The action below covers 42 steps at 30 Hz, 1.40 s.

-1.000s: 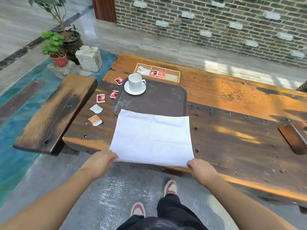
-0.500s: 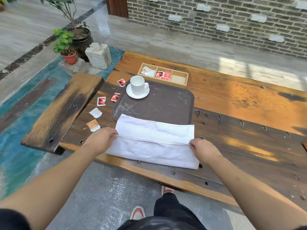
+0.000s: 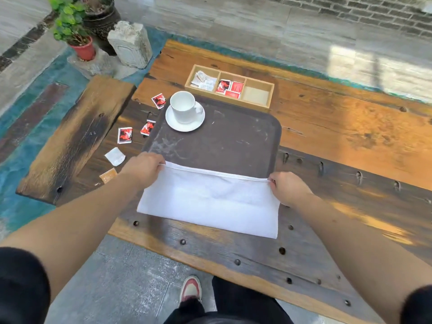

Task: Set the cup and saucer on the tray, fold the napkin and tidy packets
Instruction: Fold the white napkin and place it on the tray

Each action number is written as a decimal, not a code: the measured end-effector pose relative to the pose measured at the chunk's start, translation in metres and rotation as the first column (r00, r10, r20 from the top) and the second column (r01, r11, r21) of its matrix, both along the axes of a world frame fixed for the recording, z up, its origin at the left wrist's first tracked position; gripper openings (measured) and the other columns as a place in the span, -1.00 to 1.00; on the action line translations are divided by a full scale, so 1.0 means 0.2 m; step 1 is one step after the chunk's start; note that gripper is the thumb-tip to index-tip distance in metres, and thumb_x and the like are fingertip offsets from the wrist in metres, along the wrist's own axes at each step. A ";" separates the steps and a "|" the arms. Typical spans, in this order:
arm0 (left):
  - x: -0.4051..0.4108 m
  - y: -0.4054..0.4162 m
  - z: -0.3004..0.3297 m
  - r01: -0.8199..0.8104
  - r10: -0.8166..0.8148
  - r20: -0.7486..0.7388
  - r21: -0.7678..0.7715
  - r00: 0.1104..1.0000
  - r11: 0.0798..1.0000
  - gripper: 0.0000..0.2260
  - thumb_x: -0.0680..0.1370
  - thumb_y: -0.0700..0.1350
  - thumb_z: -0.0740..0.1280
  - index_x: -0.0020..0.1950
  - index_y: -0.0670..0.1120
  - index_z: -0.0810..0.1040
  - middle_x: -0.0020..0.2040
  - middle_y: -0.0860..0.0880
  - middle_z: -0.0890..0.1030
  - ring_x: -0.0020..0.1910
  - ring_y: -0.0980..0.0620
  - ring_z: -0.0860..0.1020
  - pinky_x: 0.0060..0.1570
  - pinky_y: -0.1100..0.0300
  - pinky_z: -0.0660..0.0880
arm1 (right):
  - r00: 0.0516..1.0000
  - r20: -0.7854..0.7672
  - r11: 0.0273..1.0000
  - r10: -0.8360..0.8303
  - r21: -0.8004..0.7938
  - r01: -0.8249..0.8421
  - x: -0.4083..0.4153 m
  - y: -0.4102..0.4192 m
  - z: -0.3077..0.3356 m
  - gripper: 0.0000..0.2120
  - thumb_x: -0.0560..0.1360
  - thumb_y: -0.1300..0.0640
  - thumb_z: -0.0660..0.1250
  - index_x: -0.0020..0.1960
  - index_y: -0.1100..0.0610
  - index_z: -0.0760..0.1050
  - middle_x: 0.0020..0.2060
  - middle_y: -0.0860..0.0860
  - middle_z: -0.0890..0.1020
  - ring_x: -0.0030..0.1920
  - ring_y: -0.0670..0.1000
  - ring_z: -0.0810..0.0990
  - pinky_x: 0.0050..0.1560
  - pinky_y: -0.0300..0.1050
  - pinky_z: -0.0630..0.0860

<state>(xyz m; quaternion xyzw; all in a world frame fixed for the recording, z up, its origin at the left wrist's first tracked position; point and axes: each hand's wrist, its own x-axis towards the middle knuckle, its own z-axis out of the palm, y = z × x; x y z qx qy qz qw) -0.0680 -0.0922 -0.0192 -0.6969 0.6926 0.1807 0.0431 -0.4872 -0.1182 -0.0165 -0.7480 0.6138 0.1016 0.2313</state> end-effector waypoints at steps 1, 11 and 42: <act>-0.01 -0.04 -0.02 0.002 -0.002 0.021 0.006 1.000 1.000 -0.81 0.62 -0.10 0.17 0.11 -0.01 0.55 0.11 -0.07 0.61 0.13 -0.13 0.49 0.08 -0.08 0.47 | 1.000 -0.010 1.000 -0.002 0.015 0.002 0.00 -0.03 -0.02 -0.76 0.59 0.15 0.15 -0.02 0.15 0.58 -0.03 0.16 0.69 0.01 0.22 0.61 -0.04 0.03 0.55; -0.08 -0.13 -0.18 -0.060 0.049 0.137 0.072 0.989 0.996 -0.70 0.60 -0.03 0.23 0.33 -0.01 0.45 0.29 -0.11 0.49 0.31 -0.17 0.39 0.20 -0.13 0.37 | 0.997 -0.029 0.992 -0.077 0.102 0.080 -0.01 -0.12 -0.20 -0.69 0.56 0.13 0.23 0.30 0.08 0.41 0.18 0.11 0.41 0.17 0.21 0.49 0.04 0.07 0.51; -1.05 0.79 0.02 -0.084 0.210 -0.586 0.235 0.783 0.968 -0.17 0.18 0.57 0.27 0.28 0.09 0.37 0.19 0.18 0.45 0.14 0.19 0.44 0.00 0.21 0.39 | 0.220 0.485 0.533 -0.846 0.777 0.335 0.30 0.40 0.16 -0.79 0.60 0.14 0.21 0.15 0.26 0.46 -0.08 0.24 0.74 -0.07 0.28 0.74 -0.13 0.12 0.69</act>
